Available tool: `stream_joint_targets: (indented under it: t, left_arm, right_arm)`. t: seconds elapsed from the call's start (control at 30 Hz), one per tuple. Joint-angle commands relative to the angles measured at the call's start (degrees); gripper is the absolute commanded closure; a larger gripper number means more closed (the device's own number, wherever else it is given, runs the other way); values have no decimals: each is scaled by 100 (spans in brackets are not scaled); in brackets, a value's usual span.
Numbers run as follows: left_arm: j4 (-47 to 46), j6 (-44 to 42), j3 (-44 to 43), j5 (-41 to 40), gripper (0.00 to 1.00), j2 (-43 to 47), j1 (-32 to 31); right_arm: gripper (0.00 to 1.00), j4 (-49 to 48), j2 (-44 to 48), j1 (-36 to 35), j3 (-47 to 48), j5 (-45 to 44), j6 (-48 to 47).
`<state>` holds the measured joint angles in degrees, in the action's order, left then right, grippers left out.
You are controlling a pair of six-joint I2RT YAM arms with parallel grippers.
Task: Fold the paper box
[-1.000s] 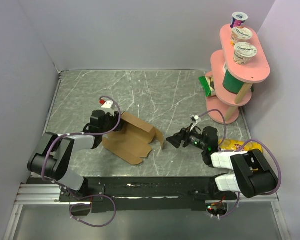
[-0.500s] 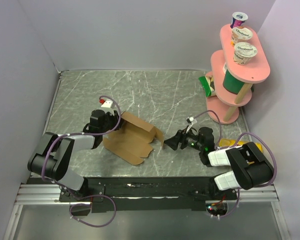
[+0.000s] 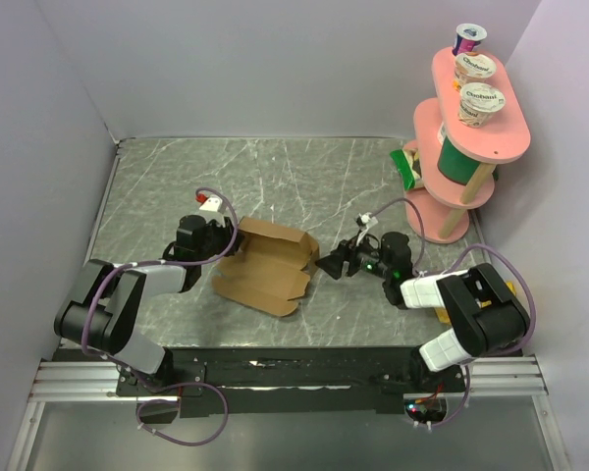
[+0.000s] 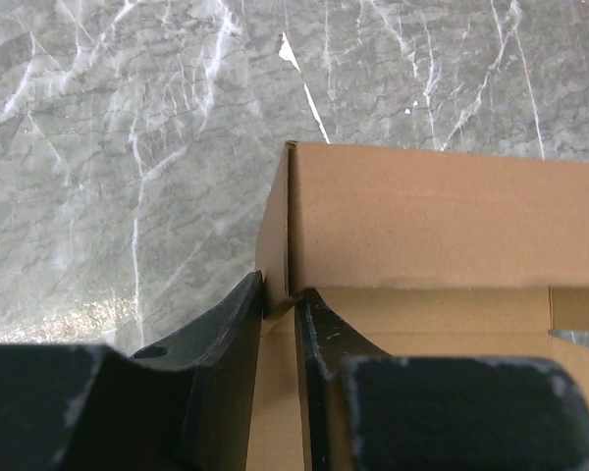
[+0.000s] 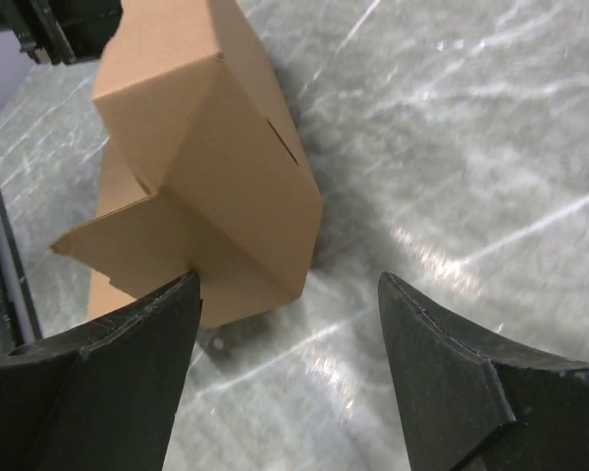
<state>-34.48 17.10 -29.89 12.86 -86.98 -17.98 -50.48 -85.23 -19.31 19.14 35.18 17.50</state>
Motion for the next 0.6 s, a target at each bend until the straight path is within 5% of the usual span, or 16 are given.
stream_joint_targets:
  t: [0.0,0.23,0.57]
  left_arm:
    - [-94,-111,-184,261,75,-29,5]
    - [231,21,-307,76,75,-30,-39]
    - [565,12,-298,-792,75,164,-390]
  right_arm:
    - [23,11,-81,-64,441,50,-387]
    - [41,468,-151,-353,732,-195,-686]
    - [45,864,-503,-1030,1162,-1276,-687]
